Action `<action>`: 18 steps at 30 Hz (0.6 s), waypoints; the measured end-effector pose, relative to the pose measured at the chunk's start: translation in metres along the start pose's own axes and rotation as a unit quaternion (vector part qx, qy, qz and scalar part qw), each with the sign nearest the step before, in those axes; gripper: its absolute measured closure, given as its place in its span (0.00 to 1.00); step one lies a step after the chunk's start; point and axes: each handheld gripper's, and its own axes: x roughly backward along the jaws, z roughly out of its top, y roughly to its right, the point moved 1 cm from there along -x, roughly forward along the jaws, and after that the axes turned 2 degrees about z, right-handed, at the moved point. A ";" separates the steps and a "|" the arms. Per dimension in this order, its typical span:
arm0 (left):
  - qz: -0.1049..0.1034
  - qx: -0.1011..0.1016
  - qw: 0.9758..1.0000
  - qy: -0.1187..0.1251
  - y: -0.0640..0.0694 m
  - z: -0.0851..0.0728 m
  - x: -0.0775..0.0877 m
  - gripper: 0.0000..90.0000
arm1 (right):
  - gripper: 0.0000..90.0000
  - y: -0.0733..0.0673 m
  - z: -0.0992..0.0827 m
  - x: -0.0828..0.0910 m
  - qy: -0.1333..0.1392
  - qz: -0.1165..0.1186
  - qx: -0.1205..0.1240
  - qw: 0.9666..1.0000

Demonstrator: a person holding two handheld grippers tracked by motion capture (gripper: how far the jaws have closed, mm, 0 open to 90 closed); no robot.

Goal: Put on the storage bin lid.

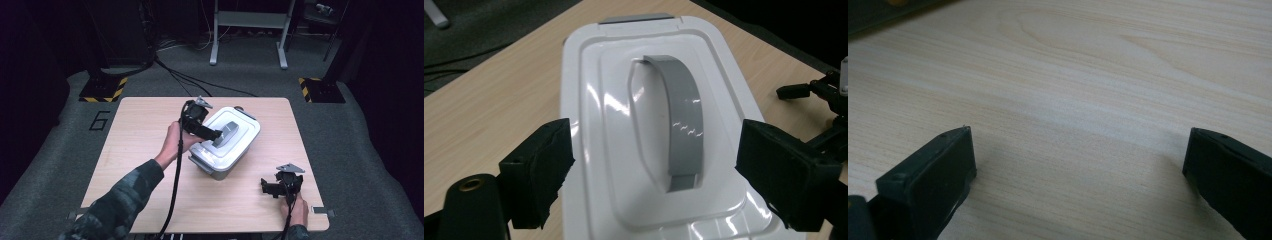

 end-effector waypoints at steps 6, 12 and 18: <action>0.011 0.016 1.000 0.018 -0.020 -0.021 0.040 0.11 | 0.00 0.000 0.000 0.000 0.000 0.000 -0.001 1.000; 0.041 0.029 0.998 0.036 -0.040 -0.061 0.075 0.07 | 0.00 0.000 0.000 0.000 0.000 -0.001 -0.001 1.000; 0.082 0.044 0.995 0.020 -0.056 -0.117 0.091 0.04 | 0.00 0.000 0.000 0.000 0.000 -0.001 -0.001 1.000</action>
